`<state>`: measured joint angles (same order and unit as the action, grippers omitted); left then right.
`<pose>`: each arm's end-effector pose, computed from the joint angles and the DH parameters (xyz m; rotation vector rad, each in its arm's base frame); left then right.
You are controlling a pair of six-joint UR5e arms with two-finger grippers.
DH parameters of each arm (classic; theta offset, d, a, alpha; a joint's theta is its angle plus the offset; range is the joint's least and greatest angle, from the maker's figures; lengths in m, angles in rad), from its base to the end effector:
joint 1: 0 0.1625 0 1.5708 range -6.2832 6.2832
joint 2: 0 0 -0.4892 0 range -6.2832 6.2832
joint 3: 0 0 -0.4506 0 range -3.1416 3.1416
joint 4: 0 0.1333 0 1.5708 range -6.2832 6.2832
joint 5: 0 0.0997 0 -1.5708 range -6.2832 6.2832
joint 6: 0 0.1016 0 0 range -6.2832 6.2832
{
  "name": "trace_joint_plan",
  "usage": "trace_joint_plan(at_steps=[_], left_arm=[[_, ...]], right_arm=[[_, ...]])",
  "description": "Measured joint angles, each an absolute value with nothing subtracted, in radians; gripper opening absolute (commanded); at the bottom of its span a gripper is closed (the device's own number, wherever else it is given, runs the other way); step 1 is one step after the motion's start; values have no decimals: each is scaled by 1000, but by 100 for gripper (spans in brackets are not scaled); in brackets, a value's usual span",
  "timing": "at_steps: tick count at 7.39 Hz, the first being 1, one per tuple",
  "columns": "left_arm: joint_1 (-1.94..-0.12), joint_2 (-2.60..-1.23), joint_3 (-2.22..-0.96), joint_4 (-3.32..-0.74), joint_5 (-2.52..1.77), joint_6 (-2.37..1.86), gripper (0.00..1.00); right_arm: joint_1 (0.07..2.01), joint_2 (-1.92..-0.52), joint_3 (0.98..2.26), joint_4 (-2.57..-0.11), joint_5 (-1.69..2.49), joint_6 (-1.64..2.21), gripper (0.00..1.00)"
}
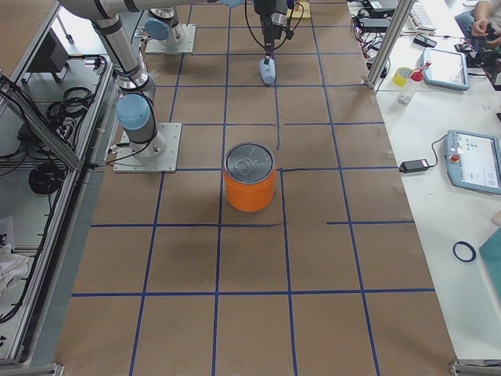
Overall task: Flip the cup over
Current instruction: 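Reach the left gripper down to the open end of the lying cup, then grasp the cup rim with the left gripper and lift it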
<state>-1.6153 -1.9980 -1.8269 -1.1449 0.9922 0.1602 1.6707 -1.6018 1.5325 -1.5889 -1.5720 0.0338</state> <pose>-0.2166 -0.6179 0.2156 -0.1619 -2.5330 -0.2841 0.1866 -0.5266 0.5902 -0.1035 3.1323 -0.1369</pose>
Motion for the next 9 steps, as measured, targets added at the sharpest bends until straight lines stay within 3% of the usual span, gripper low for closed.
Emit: trace_joint_plan(at_steps=[6, 9], left_arm=[[-1615, -1981, -1815, -1157, 905, 137, 0], [-1617, -1976, -1810, -1159, 901, 131, 0]], right_arm=[[1672, -1602, 1534, -1590, -1589, 31, 100], [1672, -1601, 1534, -1589, -1589, 25, 100]])
